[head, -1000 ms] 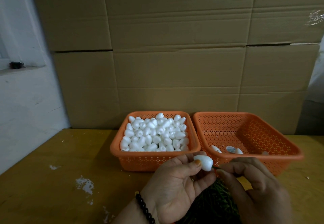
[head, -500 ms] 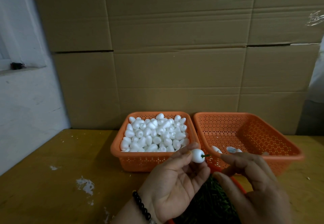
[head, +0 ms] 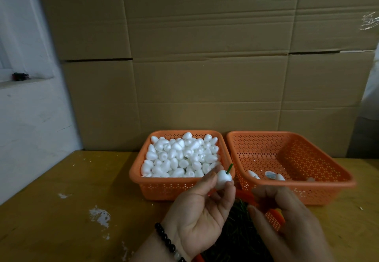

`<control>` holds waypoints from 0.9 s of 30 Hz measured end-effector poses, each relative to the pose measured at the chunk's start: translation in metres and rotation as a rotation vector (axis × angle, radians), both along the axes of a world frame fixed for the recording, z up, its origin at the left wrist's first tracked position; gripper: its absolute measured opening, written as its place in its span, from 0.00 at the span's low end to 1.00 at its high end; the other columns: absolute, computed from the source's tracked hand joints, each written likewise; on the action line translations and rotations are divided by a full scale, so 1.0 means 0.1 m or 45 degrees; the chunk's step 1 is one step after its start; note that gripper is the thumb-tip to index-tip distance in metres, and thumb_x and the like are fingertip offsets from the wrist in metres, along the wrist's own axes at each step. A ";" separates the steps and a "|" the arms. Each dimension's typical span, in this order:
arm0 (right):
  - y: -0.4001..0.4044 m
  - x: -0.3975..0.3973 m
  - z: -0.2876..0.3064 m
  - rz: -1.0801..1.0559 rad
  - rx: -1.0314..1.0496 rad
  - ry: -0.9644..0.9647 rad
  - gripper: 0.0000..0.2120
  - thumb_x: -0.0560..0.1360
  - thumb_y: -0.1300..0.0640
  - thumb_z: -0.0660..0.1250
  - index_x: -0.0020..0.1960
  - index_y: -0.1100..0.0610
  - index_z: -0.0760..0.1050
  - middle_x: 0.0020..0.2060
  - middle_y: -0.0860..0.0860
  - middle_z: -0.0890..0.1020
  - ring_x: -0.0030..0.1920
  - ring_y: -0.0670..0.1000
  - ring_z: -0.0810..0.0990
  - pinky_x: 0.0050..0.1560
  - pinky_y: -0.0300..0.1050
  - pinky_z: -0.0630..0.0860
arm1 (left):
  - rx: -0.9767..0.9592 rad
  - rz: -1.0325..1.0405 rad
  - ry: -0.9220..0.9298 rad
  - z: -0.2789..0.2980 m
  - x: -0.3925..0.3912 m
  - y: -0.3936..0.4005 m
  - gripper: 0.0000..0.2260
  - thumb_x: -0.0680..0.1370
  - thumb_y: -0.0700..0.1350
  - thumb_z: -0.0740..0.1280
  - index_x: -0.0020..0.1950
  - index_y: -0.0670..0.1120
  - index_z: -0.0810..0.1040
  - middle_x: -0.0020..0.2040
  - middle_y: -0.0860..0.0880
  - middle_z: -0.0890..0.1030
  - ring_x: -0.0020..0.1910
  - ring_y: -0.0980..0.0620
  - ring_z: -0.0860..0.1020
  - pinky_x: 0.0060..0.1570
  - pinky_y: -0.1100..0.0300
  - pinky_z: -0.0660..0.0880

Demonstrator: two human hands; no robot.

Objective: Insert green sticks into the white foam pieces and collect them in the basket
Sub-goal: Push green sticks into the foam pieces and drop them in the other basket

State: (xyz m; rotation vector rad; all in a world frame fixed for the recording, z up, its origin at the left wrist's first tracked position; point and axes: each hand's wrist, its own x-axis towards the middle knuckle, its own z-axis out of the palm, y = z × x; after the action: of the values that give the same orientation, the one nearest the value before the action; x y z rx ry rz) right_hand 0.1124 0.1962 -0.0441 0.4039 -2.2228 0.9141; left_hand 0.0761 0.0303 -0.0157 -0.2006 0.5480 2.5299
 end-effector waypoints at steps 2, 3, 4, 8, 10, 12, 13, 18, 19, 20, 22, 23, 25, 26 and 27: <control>0.00 -0.01 0.00 0.012 -0.003 -0.008 0.24 0.60 0.65 0.80 0.46 0.44 0.75 0.40 0.41 0.79 0.43 0.36 0.78 0.45 0.25 0.71 | -0.013 0.014 0.013 0.00 0.00 0.00 0.15 0.71 0.35 0.70 0.57 0.35 0.81 0.56 0.38 0.79 0.41 0.45 0.80 0.33 0.54 0.82; 0.00 -0.01 0.00 0.014 0.000 -0.011 0.24 0.60 0.65 0.80 0.46 0.44 0.75 0.39 0.41 0.79 0.43 0.37 0.78 0.45 0.25 0.71 | -0.019 0.026 0.012 0.00 0.00 0.00 0.15 0.71 0.35 0.70 0.57 0.35 0.81 0.57 0.38 0.80 0.40 0.45 0.80 0.33 0.54 0.82; 0.00 -0.01 0.00 0.012 0.002 -0.012 0.24 0.59 0.65 0.80 0.46 0.44 0.74 0.39 0.42 0.79 0.42 0.37 0.78 0.45 0.25 0.71 | -0.022 0.037 0.008 0.00 0.00 0.01 0.14 0.71 0.34 0.70 0.56 0.34 0.81 0.57 0.38 0.80 0.40 0.45 0.80 0.33 0.53 0.82; 0.00 0.01 0.01 0.017 -0.013 -0.013 0.24 0.59 0.65 0.80 0.45 0.44 0.75 0.39 0.41 0.79 0.42 0.37 0.78 0.44 0.24 0.70 | -0.034 0.067 0.007 0.00 -0.01 0.00 0.17 0.68 0.31 0.70 0.57 0.32 0.79 0.57 0.36 0.80 0.48 0.45 0.79 0.35 0.53 0.82; 0.00 0.01 0.01 0.024 -0.022 -0.012 0.24 0.60 0.65 0.80 0.45 0.44 0.75 0.41 0.40 0.79 0.42 0.37 0.78 0.45 0.26 0.71 | -0.042 0.065 0.034 0.01 -0.01 0.00 0.18 0.67 0.28 0.68 0.56 0.30 0.79 0.57 0.36 0.81 0.51 0.44 0.79 0.35 0.53 0.82; 0.00 0.00 0.00 0.022 -0.019 -0.007 0.24 0.59 0.66 0.80 0.45 0.44 0.75 0.41 0.41 0.79 0.42 0.38 0.78 0.45 0.29 0.72 | -0.057 0.077 0.056 0.00 0.00 0.00 0.17 0.66 0.26 0.66 0.55 0.30 0.79 0.55 0.36 0.81 0.47 0.43 0.81 0.35 0.54 0.82; -0.01 0.00 0.00 0.022 -0.018 -0.006 0.24 0.59 0.66 0.80 0.45 0.44 0.75 0.40 0.41 0.79 0.42 0.38 0.78 0.44 0.29 0.72 | -0.073 0.084 0.068 0.00 0.00 0.00 0.16 0.66 0.27 0.66 0.54 0.30 0.80 0.54 0.36 0.82 0.44 0.44 0.81 0.35 0.54 0.82; 0.00 0.00 -0.02 0.023 -0.011 -0.025 0.24 0.59 0.65 0.80 0.44 0.43 0.75 0.44 0.42 0.81 0.42 0.38 0.79 0.46 0.24 0.71 | -0.176 0.128 0.102 0.04 0.04 0.03 0.05 0.69 0.33 0.70 0.41 0.33 0.84 0.45 0.37 0.83 0.37 0.46 0.82 0.33 0.55 0.82; 0.00 -0.01 -0.02 0.022 -0.013 -0.029 0.24 0.59 0.65 0.80 0.44 0.43 0.74 0.45 0.42 0.81 0.42 0.38 0.79 0.46 0.25 0.71 | -0.193 0.143 0.097 0.04 0.04 0.04 0.05 0.70 0.34 0.70 0.40 0.33 0.84 0.42 0.38 0.83 0.35 0.47 0.82 0.32 0.55 0.81; 0.00 -0.01 -0.02 0.020 -0.012 -0.024 0.24 0.59 0.65 0.80 0.44 0.43 0.75 0.45 0.42 0.81 0.42 0.37 0.79 0.46 0.25 0.71 | -0.210 0.153 0.098 0.04 0.04 0.05 0.06 0.72 0.35 0.69 0.39 0.33 0.84 0.40 0.38 0.82 0.34 0.47 0.82 0.31 0.56 0.81; 0.00 -0.01 -0.02 0.014 -0.001 -0.012 0.24 0.59 0.65 0.79 0.45 0.43 0.75 0.43 0.40 0.80 0.42 0.37 0.78 0.45 0.27 0.72 | -0.246 0.168 0.112 0.04 0.05 0.06 0.09 0.74 0.37 0.68 0.38 0.34 0.84 0.38 0.39 0.81 0.33 0.48 0.82 0.31 0.57 0.80; 0.00 -0.01 -0.02 0.012 0.004 -0.011 0.24 0.60 0.65 0.79 0.45 0.43 0.75 0.42 0.40 0.80 0.41 0.37 0.79 0.45 0.28 0.73 | -0.267 0.171 0.119 0.04 0.05 0.06 0.09 0.74 0.38 0.68 0.38 0.34 0.84 0.37 0.39 0.81 0.33 0.48 0.82 0.31 0.57 0.80; 0.00 -0.01 -0.02 0.013 0.004 -0.013 0.23 0.60 0.65 0.79 0.46 0.43 0.75 0.41 0.40 0.80 0.41 0.38 0.79 0.44 0.32 0.74 | -0.309 0.173 0.131 0.04 0.06 0.05 0.09 0.74 0.38 0.68 0.40 0.34 0.85 0.38 0.39 0.81 0.33 0.48 0.82 0.31 0.58 0.80; 0.00 -0.01 -0.03 0.014 0.001 -0.013 0.23 0.61 0.65 0.79 0.46 0.44 0.75 0.42 0.40 0.80 0.40 0.39 0.79 0.45 0.32 0.74 | -0.324 0.176 0.133 0.04 0.06 0.05 0.08 0.74 0.39 0.68 0.44 0.34 0.84 0.39 0.38 0.81 0.33 0.48 0.82 0.31 0.57 0.80; 0.01 -0.02 -0.03 0.014 0.000 -0.010 0.23 0.61 0.66 0.78 0.46 0.44 0.75 0.42 0.41 0.80 0.40 0.39 0.79 0.45 0.32 0.74 | -0.342 0.182 0.133 0.04 0.06 0.05 0.08 0.75 0.39 0.68 0.48 0.34 0.83 0.40 0.38 0.81 0.33 0.48 0.81 0.30 0.57 0.80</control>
State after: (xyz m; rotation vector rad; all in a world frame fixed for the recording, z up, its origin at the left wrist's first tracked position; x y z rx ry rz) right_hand 0.1108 0.1968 -0.0470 0.4136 -2.2299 0.9233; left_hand 0.0824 0.0353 -0.0117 -0.2123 0.9475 2.6079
